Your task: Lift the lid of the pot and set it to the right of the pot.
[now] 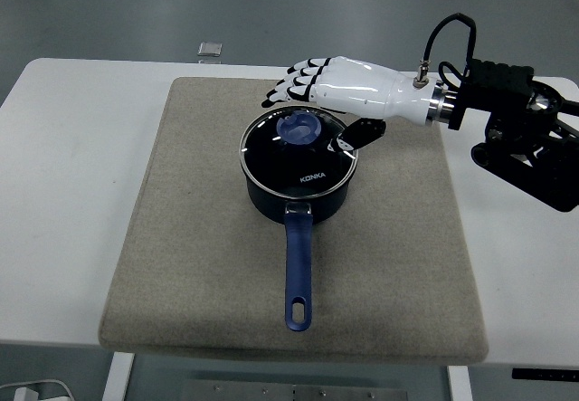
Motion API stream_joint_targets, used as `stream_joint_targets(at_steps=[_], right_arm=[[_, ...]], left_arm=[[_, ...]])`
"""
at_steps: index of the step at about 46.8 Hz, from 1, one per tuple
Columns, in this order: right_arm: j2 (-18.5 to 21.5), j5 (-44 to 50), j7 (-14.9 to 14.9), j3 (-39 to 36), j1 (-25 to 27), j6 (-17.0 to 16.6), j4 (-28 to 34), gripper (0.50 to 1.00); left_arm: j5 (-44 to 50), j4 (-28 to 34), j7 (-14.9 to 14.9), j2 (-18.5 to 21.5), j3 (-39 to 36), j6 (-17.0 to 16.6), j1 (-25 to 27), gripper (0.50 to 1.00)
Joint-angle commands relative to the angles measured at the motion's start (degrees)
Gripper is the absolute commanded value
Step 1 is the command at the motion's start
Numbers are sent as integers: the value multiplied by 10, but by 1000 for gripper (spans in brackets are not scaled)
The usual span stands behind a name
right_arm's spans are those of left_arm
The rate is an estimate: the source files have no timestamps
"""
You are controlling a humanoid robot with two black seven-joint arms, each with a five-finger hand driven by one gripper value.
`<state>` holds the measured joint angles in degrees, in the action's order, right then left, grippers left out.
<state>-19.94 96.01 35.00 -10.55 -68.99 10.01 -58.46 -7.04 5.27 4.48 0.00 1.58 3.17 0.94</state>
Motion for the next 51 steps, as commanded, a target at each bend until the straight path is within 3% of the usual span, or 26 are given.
stream_joint_targets(at_steps=[1,51], right_arm=[[3,2,0,0,0,4,4,907],[18,14,0,9,0,15,29,907]], left_arm=[[0,0,0,0,0,0,-1,1000],[0,0,0,0,0,0,0,1000]])
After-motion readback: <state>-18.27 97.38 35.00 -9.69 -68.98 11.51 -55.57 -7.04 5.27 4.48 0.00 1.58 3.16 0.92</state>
